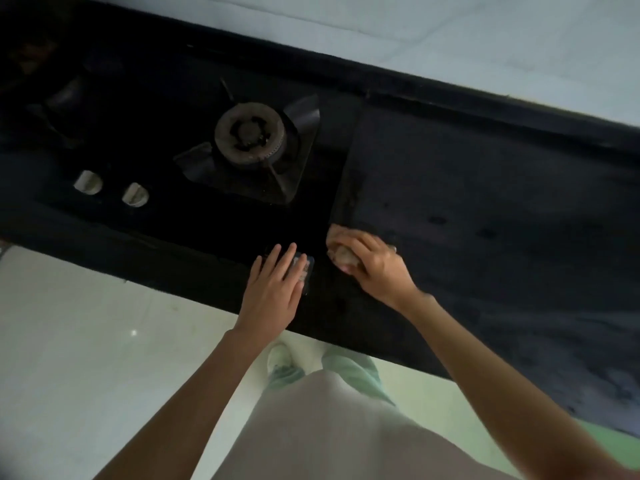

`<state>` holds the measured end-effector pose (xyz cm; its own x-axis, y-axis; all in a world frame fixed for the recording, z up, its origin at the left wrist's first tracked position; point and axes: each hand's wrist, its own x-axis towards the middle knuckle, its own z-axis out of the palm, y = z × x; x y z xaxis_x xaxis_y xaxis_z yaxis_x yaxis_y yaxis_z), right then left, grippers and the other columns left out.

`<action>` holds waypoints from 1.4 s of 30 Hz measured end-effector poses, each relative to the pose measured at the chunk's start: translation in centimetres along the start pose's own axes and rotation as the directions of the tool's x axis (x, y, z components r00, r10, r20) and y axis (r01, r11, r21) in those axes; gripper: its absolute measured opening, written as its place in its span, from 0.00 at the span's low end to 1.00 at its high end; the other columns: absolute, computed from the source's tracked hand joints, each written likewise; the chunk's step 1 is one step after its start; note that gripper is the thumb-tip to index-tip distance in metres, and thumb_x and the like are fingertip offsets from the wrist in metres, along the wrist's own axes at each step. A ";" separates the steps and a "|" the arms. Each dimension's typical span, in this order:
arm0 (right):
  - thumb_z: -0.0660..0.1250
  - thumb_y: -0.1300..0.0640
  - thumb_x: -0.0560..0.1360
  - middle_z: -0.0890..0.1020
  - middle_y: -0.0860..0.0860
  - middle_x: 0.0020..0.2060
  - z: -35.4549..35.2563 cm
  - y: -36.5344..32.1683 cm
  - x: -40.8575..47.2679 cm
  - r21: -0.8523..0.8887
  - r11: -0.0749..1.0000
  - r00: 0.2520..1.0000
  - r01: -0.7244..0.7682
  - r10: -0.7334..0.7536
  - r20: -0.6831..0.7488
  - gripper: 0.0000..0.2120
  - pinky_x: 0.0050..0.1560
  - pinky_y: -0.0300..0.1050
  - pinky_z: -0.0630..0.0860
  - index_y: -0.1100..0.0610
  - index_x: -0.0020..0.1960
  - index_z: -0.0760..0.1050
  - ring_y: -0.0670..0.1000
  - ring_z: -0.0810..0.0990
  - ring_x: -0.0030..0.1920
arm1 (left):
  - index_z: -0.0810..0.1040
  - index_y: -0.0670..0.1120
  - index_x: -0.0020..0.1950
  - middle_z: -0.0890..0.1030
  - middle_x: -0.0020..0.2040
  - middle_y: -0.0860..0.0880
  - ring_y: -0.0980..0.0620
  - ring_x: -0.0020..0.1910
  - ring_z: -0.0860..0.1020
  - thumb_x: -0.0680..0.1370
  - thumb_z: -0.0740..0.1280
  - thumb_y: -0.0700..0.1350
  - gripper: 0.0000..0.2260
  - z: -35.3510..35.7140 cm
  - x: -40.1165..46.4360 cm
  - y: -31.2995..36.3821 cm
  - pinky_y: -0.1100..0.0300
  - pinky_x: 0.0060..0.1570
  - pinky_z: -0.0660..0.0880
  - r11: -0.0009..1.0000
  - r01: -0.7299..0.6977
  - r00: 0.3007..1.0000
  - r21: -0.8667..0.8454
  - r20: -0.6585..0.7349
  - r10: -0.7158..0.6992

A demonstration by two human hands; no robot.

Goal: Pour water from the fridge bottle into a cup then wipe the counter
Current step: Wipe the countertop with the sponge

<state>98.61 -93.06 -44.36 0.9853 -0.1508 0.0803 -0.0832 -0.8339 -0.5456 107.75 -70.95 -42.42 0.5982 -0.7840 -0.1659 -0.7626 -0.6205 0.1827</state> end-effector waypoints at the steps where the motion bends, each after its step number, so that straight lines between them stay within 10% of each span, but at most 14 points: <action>1: 0.69 0.53 0.74 0.73 0.52 0.65 -0.3 0.8 1.7 -0.014 0.998 0.998 -0.057 0.057 -0.010 0.24 0.57 0.53 0.77 0.53 0.68 0.70 0.56 0.74 0.62 | 0.66 0.46 0.74 0.66 0.75 0.44 0.41 0.74 0.63 0.81 0.55 0.48 0.21 -0.1 -0.3 -0.6 0.41 0.70 0.62 1.000 -0.016 1.000 0.007 -0.005 0.016; 8: 0.69 0.54 0.74 0.72 0.53 0.65 -2.2 3.1 10.9 0.015 0.933 0.930 -0.360 0.360 -0.076 0.26 0.57 0.47 0.70 0.52 0.70 0.68 0.57 0.73 0.63 | 0.65 0.46 0.75 0.64 0.76 0.44 0.41 0.75 0.62 0.81 0.60 0.48 0.22 0.2 -1.2 -4.3 0.41 0.71 0.61 0.993 -0.115 0.993 0.014 0.038 0.115; 22: 0.67 0.57 0.75 0.76 0.51 0.63 6.3 -12.3 -9.1 -0.057 0.926 0.891 -0.373 0.340 -0.299 0.18 0.47 0.45 0.76 0.54 0.65 0.73 0.53 0.76 0.59 | 0.67 0.46 0.73 0.66 0.74 0.43 0.39 0.73 0.64 0.79 0.65 0.46 0.23 1.1 -3.2 -6.6 0.39 0.69 0.64 0.933 -0.360 0.933 0.009 -0.008 0.360; 29: 0.69 0.55 0.74 0.75 0.55 0.62 2.5 -6.5 -3.6 0.018 0.767 0.693 -0.641 0.590 -0.414 0.21 0.45 0.55 0.78 0.56 0.66 0.72 0.60 0.76 0.57 | 0.63 0.48 0.76 0.62 0.76 0.45 0.41 0.76 0.59 0.81 0.60 0.49 0.23 0.9 -3.2 -6.6 0.41 0.72 0.59 0.938 -0.346 0.938 0.028 0.034 0.345; 37: 0.69 0.56 0.74 0.74 0.48 0.64 7.0 -12.9 -7.9 -0.030 0.883 0.822 -0.469 0.424 -0.381 0.20 0.40 0.46 0.77 0.51 0.65 0.72 0.53 0.75 0.59 | 0.67 0.46 0.74 0.65 0.75 0.44 0.40 0.74 0.62 0.78 0.66 0.46 0.24 0.8 -3.1 -6.5 0.39 0.69 0.62 0.932 -0.361 0.932 0.021 0.026 0.360; 42: 0.71 0.58 0.73 0.74 0.52 0.64 3.7 -8.4 -14.2 0.066 0.734 0.616 -0.676 0.612 -0.496 0.22 0.48 0.54 0.77 0.52 0.65 0.71 0.57 0.75 0.59 | 0.69 0.45 0.72 0.68 0.73 0.42 0.38 0.71 0.67 0.77 0.69 0.45 0.25 0.5 -2.9 -6.6 0.38 0.65 0.66 0.921 -0.384 0.923 0.066 0.038 0.383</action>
<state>85.85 -81.93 -44.02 0.4823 -0.8664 0.1292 -0.7173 -0.4752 -0.5095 110.91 -64.54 -43.63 0.2511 -0.9605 -0.1198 -0.9484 -0.2689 0.1678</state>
